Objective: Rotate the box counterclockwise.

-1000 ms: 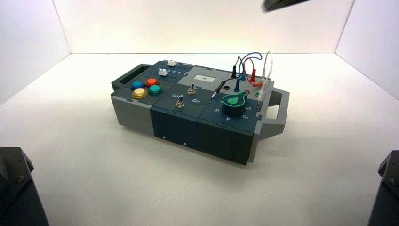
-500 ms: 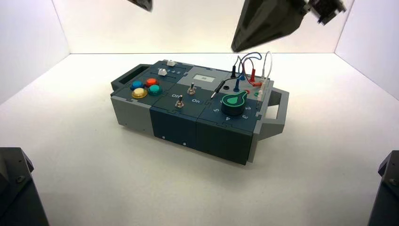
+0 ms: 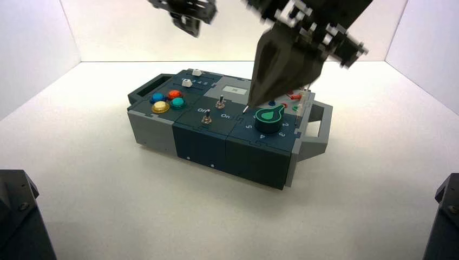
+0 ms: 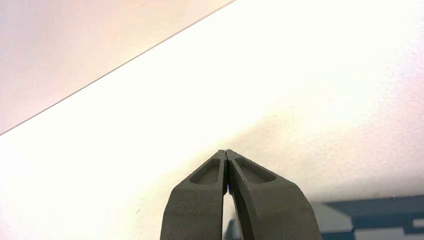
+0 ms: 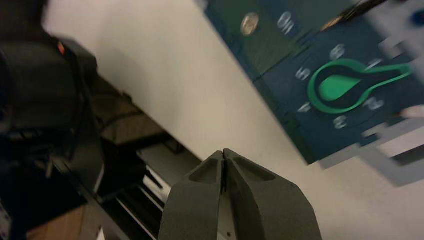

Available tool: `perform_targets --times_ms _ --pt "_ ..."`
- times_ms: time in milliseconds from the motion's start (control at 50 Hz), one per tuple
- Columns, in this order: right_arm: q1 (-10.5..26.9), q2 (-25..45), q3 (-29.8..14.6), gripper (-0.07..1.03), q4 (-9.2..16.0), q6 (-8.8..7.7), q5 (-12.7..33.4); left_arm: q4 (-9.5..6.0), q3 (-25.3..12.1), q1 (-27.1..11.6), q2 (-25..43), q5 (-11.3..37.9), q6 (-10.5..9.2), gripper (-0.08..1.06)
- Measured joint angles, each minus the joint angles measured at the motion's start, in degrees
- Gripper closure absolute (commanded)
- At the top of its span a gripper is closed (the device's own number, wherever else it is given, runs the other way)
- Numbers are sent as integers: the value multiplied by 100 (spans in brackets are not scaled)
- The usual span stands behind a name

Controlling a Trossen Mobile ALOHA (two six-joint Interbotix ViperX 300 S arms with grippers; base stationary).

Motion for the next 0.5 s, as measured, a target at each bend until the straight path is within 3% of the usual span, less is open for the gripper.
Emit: perform_targets --times_ms 300,500 --pt "176 316 0 98 132 0 -62 9 -264 -202 510 70 35 101" --pt "202 325 18 98 246 0 -79 0 -325 -185 712 79 299 101"
